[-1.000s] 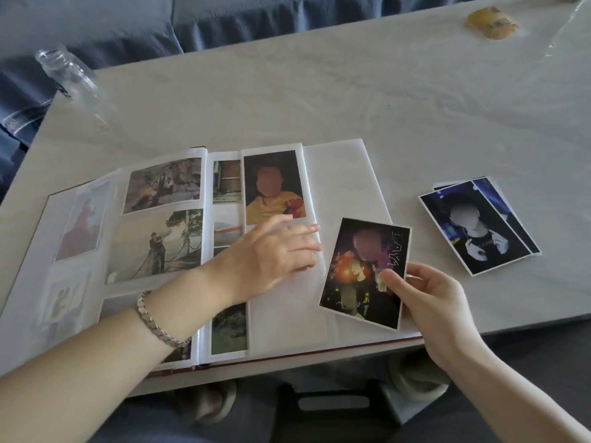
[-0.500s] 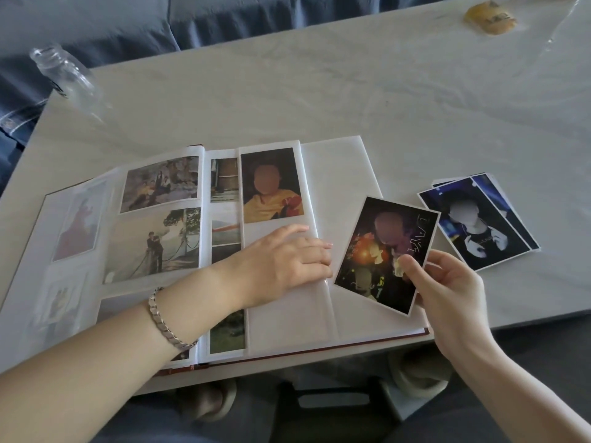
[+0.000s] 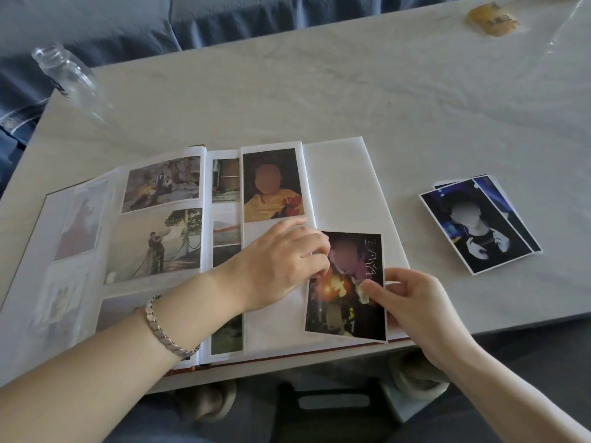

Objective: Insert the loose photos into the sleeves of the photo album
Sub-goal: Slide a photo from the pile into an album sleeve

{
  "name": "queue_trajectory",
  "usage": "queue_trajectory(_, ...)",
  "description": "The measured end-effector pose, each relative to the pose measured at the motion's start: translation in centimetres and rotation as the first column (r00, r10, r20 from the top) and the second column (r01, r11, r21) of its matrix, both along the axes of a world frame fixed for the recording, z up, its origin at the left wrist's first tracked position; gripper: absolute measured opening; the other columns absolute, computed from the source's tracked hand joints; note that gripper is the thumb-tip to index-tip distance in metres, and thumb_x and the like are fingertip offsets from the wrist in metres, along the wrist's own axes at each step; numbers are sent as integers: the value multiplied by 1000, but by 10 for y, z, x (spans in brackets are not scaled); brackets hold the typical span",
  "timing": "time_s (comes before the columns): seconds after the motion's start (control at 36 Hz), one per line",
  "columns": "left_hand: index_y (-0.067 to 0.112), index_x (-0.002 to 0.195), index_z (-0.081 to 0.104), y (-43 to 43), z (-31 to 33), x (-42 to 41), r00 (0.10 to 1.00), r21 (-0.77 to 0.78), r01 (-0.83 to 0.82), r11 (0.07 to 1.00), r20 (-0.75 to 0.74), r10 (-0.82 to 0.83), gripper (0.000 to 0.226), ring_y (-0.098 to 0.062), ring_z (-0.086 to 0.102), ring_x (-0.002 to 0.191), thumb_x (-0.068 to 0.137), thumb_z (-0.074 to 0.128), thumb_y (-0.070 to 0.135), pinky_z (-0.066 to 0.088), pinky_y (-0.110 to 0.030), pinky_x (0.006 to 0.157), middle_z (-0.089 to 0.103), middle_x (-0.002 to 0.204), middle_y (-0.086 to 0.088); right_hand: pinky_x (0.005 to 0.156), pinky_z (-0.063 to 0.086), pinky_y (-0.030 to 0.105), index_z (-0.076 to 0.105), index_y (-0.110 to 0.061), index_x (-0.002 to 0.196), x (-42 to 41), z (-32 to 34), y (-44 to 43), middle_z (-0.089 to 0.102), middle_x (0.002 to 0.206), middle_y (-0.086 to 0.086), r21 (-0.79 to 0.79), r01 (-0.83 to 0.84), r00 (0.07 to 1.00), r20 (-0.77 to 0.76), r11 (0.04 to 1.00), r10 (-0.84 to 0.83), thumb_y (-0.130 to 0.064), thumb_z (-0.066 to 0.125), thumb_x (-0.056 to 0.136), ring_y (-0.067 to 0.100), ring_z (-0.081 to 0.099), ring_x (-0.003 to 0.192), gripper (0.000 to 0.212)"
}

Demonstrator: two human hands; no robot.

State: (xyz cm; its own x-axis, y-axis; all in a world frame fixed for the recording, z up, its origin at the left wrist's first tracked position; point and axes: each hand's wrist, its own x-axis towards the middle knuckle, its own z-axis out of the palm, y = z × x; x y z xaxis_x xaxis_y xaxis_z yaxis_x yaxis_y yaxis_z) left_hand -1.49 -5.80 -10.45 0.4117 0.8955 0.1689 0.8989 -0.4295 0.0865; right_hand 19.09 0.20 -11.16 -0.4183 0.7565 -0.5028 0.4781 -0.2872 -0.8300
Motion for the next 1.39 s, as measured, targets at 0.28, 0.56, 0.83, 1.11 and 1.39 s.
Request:
queue_trajectory(0.28, 16, 148, 21, -26, 6, -9, 688, -290, -705, 648, -58, 723, 53, -23, 3, 146, 100, 33, 33, 3, -32, 113, 5, 158, -7, 68, 54, 26, 69, -21, 78, -15, 11, 8, 71, 78, 1, -30, -209, 969, 126, 977, 211, -24, 53, 93, 15, 67, 71, 22)
queue_trajectory(0.56, 20, 139, 39, -32, 17, -13, 256, -515, -719, 467, 428, 867, 46, -8, 46, 121, 95, 51, 19, 33, -17, 93, 35, 147, 3, 53, 53, 17, 68, -12, 80, -44, 22, -2, 69, 62, -1, -125, -250, 967, -80, 960, 241, -15, 61, 88, 6, 61, 50, 11)
queue_trajectory(0.83, 15, 130, 47, -23, 24, -13, -222, -770, -567, 293, 485, 846, 42, -17, 57, 103, 89, 57, 11, 50, -42, 95, 57, 119, -3, 50, 53, 20, 61, -13, 84, -34, 19, 1, 69, 63, 2, -31, -213, 976, -59, 977, 211, -9, 66, 82, 14, 64, 52, 6)
queue_trajectory(1.11, 7, 132, 51, -30, 29, -16, -231, -800, -525, 291, 463, 856, 42, -16, 58, 102, 91, 56, 9, 45, -40, 101, 57, 126, -6, 48, 52, 19, 64, -12, 82, -36, 18, 4, 68, 58, -1, -56, -219, 974, -66, 974, 215, -6, 63, 84, 10, 62, 47, 6)
queue_trajectory(1.39, 32, 107, 56, -40, 27, -9, -85, -802, -488, 344, 436, 896, 33, -4, 62, 85, 89, 59, 5, 48, -19, 72, 68, 88, 10, 55, 53, 15, 68, -23, 75, -44, 25, 3, 68, 62, -6, -4, -323, 946, -24, 946, 323, -18, 64, 85, 3, 64, 57, 11)
